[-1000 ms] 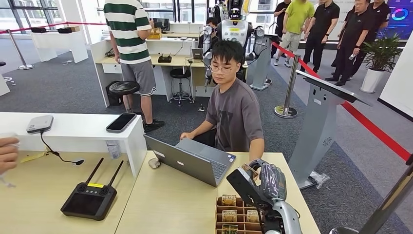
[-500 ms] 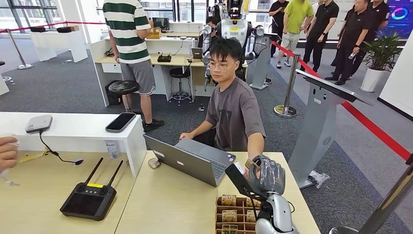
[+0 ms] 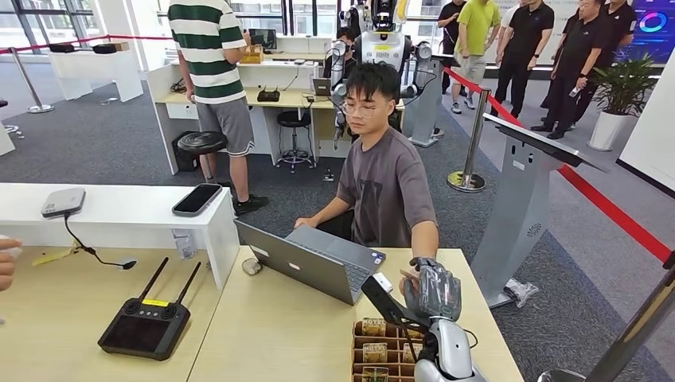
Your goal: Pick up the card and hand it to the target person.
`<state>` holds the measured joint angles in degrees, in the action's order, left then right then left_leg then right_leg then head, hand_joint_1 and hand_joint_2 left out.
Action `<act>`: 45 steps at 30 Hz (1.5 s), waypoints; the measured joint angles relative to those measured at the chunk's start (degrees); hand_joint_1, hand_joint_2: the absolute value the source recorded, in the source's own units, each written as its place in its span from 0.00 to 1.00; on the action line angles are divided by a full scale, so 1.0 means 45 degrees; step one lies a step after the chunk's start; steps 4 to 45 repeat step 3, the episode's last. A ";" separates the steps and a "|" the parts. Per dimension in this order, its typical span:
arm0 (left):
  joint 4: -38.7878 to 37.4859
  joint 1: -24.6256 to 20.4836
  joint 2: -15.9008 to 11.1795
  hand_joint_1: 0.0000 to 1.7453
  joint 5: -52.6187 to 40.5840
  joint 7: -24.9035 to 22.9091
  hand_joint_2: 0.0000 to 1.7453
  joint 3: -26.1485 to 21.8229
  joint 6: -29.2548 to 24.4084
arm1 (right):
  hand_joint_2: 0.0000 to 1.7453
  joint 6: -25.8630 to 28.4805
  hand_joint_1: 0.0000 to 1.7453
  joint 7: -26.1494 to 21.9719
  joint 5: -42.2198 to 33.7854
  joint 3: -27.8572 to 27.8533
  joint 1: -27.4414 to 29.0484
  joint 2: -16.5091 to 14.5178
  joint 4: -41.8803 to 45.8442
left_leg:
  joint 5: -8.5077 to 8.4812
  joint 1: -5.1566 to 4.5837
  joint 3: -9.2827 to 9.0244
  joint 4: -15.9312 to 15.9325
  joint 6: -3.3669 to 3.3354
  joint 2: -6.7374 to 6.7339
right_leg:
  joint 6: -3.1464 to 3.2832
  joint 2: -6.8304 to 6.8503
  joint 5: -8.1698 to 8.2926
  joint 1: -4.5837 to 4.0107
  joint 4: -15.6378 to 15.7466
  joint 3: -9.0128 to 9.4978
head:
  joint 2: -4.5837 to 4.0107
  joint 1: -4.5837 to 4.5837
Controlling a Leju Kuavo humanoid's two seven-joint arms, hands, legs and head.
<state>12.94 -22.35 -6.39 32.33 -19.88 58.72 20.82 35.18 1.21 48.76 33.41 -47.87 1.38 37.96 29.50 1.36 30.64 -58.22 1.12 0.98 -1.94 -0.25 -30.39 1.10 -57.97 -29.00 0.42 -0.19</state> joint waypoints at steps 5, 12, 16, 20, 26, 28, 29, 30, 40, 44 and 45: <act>0.0000 -0.0027 0.0002 0.00 0.0000 -0.0053 0.00 0.0006 0.0035 | 1.00 -0.0934 0.00 -0.0122 -0.0198 0.0037 0.0004 -0.0118 -0.0198 | 0.0000 0.0000 0.0000 0.0000 0.0000 0.0000 | 0.0000 0.0000 0.0000 0.0000 0.0000 -0.0001 | 0.0000 -0.0002; 0.0000 -0.0027 0.0002 0.00 0.0000 -0.0053 0.00 0.0006 0.0035 | 1.00 -0.0934 0.00 -0.0122 -0.0198 0.0037 0.0004 -0.0118 -0.0198 | 0.0000 0.0000 0.0000 0.0000 0.0000 0.0000 | 0.0000 0.0000 0.0000 0.0000 0.0000 -0.0001 | 0.0000 -0.0002; 0.0000 -0.0027 0.0002 0.00 0.0000 -0.0053 0.00 0.0006 0.0035 | 1.00 -0.0934 0.00 -0.0122 -0.0198 0.0037 0.0004 -0.0118 -0.0198 | 0.0000 0.0000 0.0000 0.0000 0.0000 0.0000 | 0.0000 0.0000 0.0000 0.0000 0.0000 -0.0001 | 0.0000 -0.0002; 0.0000 -0.0027 0.0002 0.00 0.0000 -0.0053 0.00 0.0006 0.0035 | 1.00 -0.0934 0.00 -0.0122 -0.0198 0.0037 0.0004 -0.0118 -0.0198 | 0.0000 0.0000 0.0000 0.0000 0.0000 0.0000 | 0.0000 0.0000 0.0000 0.0000 0.0000 -0.0001 | 0.0000 -0.0002; 0.0000 -0.0027 0.0002 0.00 0.0000 -0.0053 0.00 0.0006 0.0035 | 1.00 -0.0934 0.00 -0.0122 -0.0198 0.0037 0.0004 -0.0118 -0.0198 | 0.0000 0.0000 0.0000 0.0000 0.0000 0.0000 | 0.0000 0.0000 0.0000 0.0000 0.0000 -0.0001 | 0.0000 -0.0002; 0.0000 -0.0027 0.0002 0.00 0.0000 -0.0053 0.00 0.0006 0.0035 | 1.00 -0.0934 0.00 -0.0122 -0.0198 0.0037 0.0004 -0.0118 -0.0198 | 0.0000 0.0000 0.0000 0.0000 0.0000 0.0000 | 0.0000 0.0000 0.0000 0.0000 0.0000 -0.0001 | 0.0000 -0.0002; 0.0000 -0.0027 0.0002 0.00 0.0000 -0.0053 0.00 0.0006 0.0035 | 1.00 -0.0934 0.00 -0.0122 -0.0198 0.0037 0.0004 -0.0118 -0.0198 | 0.0000 0.0000 0.0000 0.0000 0.0000 0.0000 | 0.0000 0.0000 0.0000 0.0000 0.0000 -0.0001 | 0.0000 -0.0002; 0.0000 -0.0027 0.0002 0.00 0.0000 -0.0053 0.00 0.0006 0.0035 | 1.00 -0.0934 0.00 -0.0122 -0.0198 0.0037 0.0004 -0.0118 -0.0198 | 0.0000 0.0000 0.0000 0.0000 0.0000 0.0000 | 0.0000 0.0000 0.0000 0.0000 0.0000 -0.0001 | 0.0000 -0.0002; 0.0000 -0.0027 0.0002 0.00 0.0000 -0.0053 0.00 0.0006 0.0035 | 1.00 -0.0934 0.00 -0.0122 -0.0198 0.0037 0.0004 -0.0118 -0.0198 | 0.0000 0.0000 0.0000 0.0000 0.0000 0.0000 | 0.0000 0.0000 0.0000 0.0000 0.0000 -0.0001 | 0.0000 -0.0002; 0.0000 -0.0027 0.0002 0.00 0.0000 -0.0053 0.00 0.0006 0.0035 | 1.00 -0.0934 0.00 -0.0122 -0.0198 0.0037 0.0004 -0.0118 -0.0198 | 0.0000 0.0000 0.0000 0.0000 0.0000 0.0000 | 0.0000 0.0000 0.0000 0.0000 0.0000 -0.0001 | 0.0000 -0.0002; 0.0000 -0.0027 0.0002 0.00 0.0000 -0.0053 0.00 0.0006 0.0035 | 1.00 -0.0934 0.00 -0.0122 -0.0198 0.0037 0.0004 -0.0118 -0.0198 | 0.0000 0.0000 0.0000 0.0000 0.0000 0.0000 | 0.0000 0.0000 0.0000 0.0000 0.0000 -0.0001 | 0.0000 -0.0002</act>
